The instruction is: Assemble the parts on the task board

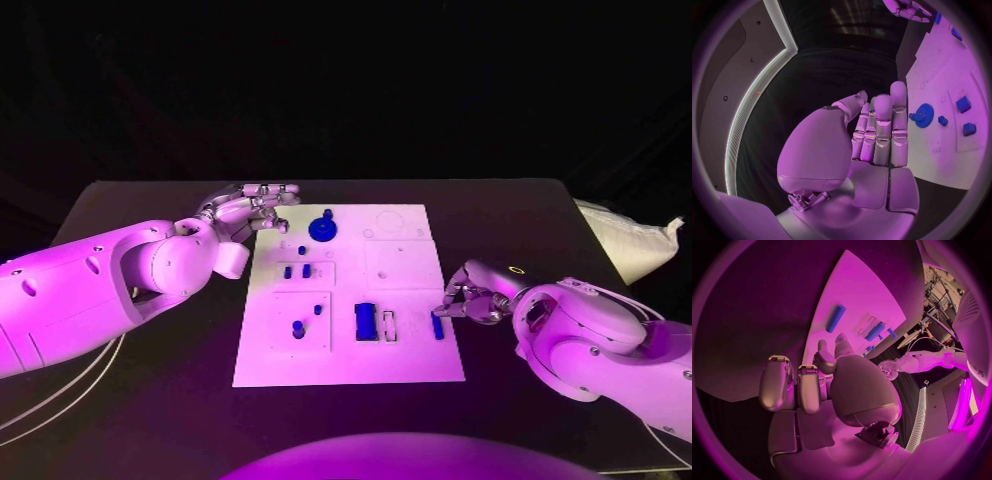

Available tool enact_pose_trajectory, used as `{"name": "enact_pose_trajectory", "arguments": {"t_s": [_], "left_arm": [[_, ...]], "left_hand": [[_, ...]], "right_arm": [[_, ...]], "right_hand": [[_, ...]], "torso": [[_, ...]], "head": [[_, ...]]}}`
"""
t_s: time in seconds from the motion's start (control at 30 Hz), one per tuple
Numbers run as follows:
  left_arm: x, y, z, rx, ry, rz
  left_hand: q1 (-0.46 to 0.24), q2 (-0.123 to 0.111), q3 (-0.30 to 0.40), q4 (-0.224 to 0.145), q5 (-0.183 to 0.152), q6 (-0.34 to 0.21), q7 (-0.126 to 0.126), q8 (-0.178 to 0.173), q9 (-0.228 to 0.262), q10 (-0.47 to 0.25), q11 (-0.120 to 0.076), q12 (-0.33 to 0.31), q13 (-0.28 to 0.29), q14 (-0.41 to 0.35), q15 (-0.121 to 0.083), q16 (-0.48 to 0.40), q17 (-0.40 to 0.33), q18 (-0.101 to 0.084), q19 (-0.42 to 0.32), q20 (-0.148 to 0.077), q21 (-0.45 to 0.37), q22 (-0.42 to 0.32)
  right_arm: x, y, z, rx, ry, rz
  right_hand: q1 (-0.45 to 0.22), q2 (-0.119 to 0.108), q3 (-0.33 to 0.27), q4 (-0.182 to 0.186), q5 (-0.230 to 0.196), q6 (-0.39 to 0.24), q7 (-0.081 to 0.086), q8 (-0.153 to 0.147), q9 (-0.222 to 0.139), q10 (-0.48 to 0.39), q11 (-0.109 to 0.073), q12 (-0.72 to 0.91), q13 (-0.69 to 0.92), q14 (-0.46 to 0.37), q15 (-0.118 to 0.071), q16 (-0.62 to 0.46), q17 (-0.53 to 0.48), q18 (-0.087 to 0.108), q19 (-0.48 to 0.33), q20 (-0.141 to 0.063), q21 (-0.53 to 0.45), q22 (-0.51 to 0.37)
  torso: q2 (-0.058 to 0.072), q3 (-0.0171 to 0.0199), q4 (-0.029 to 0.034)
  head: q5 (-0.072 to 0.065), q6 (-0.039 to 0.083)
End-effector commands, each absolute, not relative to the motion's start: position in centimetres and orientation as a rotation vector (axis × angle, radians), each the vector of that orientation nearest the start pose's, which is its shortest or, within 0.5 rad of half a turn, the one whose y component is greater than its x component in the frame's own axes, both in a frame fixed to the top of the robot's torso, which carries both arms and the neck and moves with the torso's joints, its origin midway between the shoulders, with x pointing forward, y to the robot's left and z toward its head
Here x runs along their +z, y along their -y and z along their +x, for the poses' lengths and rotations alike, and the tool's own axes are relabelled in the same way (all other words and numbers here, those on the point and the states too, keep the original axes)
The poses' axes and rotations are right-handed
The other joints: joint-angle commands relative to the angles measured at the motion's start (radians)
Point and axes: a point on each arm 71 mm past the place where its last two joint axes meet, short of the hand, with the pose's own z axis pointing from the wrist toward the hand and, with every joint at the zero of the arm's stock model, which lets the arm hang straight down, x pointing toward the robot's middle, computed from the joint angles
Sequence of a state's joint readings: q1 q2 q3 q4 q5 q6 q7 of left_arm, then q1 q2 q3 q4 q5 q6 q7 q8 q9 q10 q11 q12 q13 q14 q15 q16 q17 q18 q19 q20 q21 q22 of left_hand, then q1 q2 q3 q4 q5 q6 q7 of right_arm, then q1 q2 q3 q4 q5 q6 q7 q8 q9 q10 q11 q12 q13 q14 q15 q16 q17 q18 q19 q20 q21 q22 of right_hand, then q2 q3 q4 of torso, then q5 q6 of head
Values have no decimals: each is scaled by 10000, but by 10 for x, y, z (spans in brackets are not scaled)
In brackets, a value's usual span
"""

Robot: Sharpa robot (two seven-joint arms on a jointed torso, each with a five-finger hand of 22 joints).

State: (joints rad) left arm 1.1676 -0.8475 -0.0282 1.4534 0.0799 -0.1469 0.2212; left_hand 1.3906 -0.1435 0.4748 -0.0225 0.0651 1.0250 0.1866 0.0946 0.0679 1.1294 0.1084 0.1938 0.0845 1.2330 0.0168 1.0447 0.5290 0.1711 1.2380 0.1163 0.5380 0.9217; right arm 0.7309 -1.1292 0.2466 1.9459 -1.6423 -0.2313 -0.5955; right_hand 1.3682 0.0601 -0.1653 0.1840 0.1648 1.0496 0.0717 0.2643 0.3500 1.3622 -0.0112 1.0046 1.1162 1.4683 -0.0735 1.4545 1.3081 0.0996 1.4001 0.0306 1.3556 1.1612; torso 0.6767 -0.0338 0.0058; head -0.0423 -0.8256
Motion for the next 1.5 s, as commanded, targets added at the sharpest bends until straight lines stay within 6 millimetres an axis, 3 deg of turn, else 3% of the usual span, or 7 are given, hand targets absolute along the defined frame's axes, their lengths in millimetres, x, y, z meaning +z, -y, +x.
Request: {"name": "enact_pose_trajectory", "arguments": {"t_s": [0.03,0.3,0.47,0.73,0.93,1.3,1.5], "left_arm": [[-205,-222,493,-15781,-16056,-12977],[-205,-222,493,-15777,-16058,-12979],[-205,-222,493,-15772,-16060,-12982],[-206,-222,493,-15764,-16093,-12986],[-206,-222,493,-15761,-16125,-12957],[-206,-222,493,-15766,-16144,-12949],[-206,-222,493,-15740,-16141,-12960]], "left_hand": [[-38,71,-44,-42,17,-47,-1,6,-6,-42,-2,48,-6,-65,21,-22,-13,96,-86,-16,-59,-13],[-38,71,-44,-42,17,-47,-1,6,-6,-42,-2,48,-6,-65,21,-22,-13,96,-86,-16,-59,-13],[-38,71,-44,-42,17,-47,-1,6,-6,-42,-2,48,-6,-65,21,-22,-13,96,-86,-16,-59,-13],[-38,71,-44,-42,17,-47,-1,6,-6,-42,-2,48,-6,-65,21,-22,-13,96,-86,-16,-59,-13],[-38,71,-44,-42,17,-47,-1,6,-6,-42,-2,48,-6,-65,21,-22,-13,96,-86,-16,-59,-13],[-38,71,-44,-42,17,-47,-1,6,-6,-42,-2,48,-6,-65,21,-22,-13,96,-86,-16,-59,-13],[-38,71,-44,-42,17,-47,-1,6,-6,-42,-2,48,-6,-65,21,-22,-13,96,-86,-16,-59,-13]], "right_arm": [[-243,244,361,2818,-19497,482],[-249,243,362,2616,-19694,167],[-253,239,360,2677,-19858,86],[-258,232,357,2868,-19962,54],[-261,231,356,2717,-20080,-313],[-270,229,352,2410,-20295,-959],[-274,225,349,2171,-20401,-1600]], "right_hand": [[-154,-121,-31,119,59,111,17,-81,-12,-14,52,-88,-60,629,-1,20,416,-194,35,47,51,11],[-560,-404,-126,509,25,243,-1,-155,29,-29,44,-295,-212,626,-5,10,414,-194,29,48,49,19],[-701,-591,-147,729,214,275,-10,-210,66,-17,39,-321,-222,626,-9,3,412,-194,28,46,49,27],[-655,-588,-107,773,314,304,-21,-225,88,-8,30,-329,-224,629,-15,10,429,-197,34,46,57,46],[-150,-563,101,559,206,353,-42,-261,145,-4,4,-353,-228,634,-38,18,455,-198,37,27,62,63],[701,-605,610,47,-995,393,-35,-394,222,14,-3,-315,-154,641,-47,35,514,-216,56,9,90,148],[1219,-690,914,-331,-1058,407,-24,-483,224,-33,0,-323,-123,640,-46,40,539,-221,54,12,96,178]], "torso": [[4,4,22],[-2,-10,41],[14,0,35],[12,-8,30],[8,-5,43],[9,-7,55],[4,-7,48]], "head": [[-27,18],[-38,14],[-23,-1],[-22,-25],[-23,-58],[-22,-99],[-5,-108]]}}
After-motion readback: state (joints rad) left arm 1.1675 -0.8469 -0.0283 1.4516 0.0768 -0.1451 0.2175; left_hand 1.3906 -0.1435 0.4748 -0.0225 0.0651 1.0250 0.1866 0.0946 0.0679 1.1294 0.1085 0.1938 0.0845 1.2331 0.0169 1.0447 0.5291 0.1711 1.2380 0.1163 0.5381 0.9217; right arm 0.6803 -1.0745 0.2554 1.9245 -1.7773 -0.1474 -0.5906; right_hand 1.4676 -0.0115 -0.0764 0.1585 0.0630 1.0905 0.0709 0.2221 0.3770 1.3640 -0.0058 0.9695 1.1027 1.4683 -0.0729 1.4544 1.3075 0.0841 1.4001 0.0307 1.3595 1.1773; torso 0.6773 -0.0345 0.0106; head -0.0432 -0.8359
